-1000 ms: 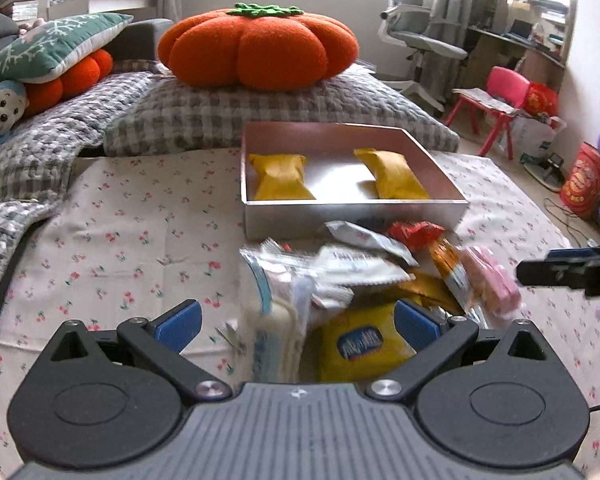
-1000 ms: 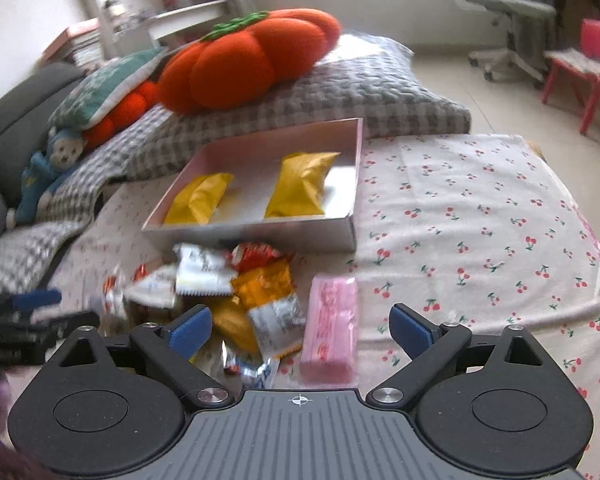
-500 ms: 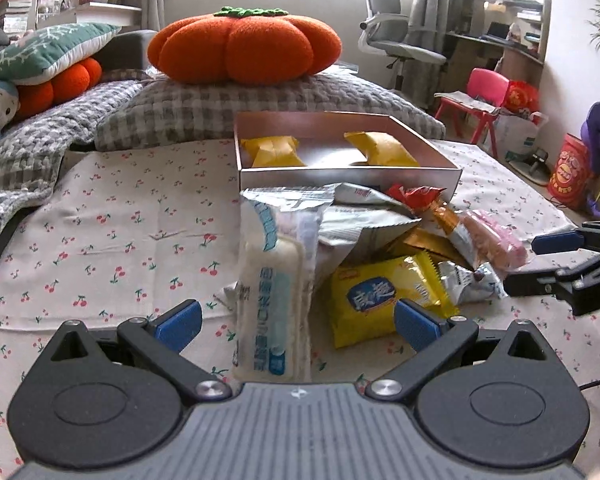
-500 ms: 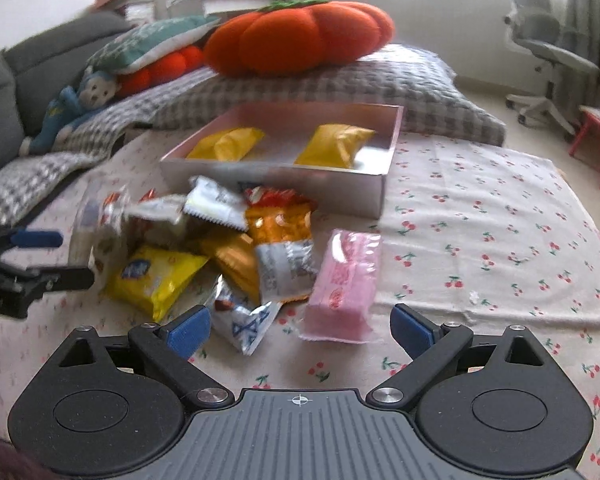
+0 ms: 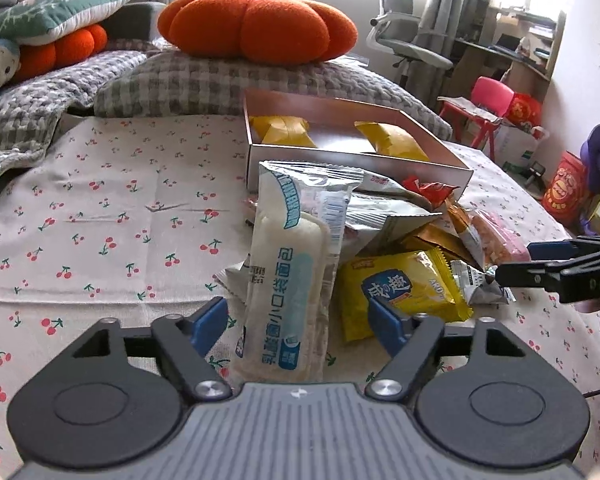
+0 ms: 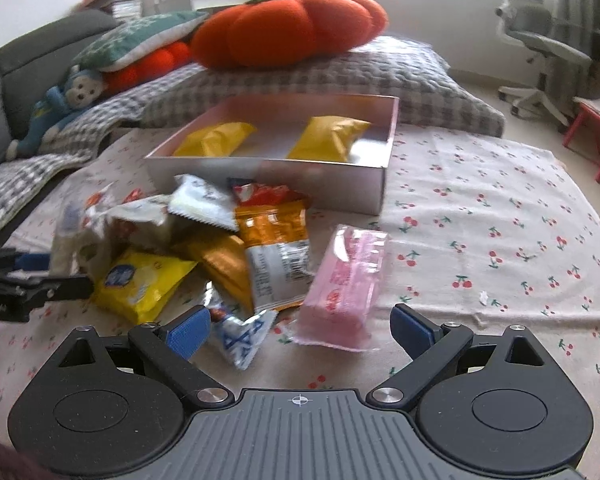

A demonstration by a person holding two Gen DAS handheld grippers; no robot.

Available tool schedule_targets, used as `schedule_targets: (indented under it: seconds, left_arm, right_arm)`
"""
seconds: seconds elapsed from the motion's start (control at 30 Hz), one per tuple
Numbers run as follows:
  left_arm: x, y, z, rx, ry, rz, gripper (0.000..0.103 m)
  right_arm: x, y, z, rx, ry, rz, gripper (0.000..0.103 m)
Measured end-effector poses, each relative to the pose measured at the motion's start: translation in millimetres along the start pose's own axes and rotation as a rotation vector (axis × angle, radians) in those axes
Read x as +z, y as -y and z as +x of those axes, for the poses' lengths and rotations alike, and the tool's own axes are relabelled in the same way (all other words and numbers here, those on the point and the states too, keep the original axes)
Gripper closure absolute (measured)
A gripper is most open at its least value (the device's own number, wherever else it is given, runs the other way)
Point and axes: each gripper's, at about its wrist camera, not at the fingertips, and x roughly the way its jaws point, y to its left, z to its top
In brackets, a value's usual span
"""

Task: Organize snacks
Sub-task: 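Move both tools back over the snack pile, then grasp the white milk-bread packet with the left tool while the right tool grasps the pink packet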

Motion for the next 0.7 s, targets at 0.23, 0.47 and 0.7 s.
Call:
schedule_targets:
  seconds: [0.23, 0.47, 0.7]
  left_arm:
    - [2, -7, 4, 0.001, -0.01, -0.028, 0.041]
    - [4, -7, 2, -0.016, -0.016, -0.037, 0.054]
    - [7, -8, 0, -0.02, -0.017, -0.05, 0.068]
  right_arm:
    - [5, 11, 12, -0.031, -0.009, 0.075, 0.005]
    - [8, 18, 21, -0.062, -0.012, 0.104, 0.006]
    - [11, 20, 23, -0.077, 0.004, 0.102, 0.009]
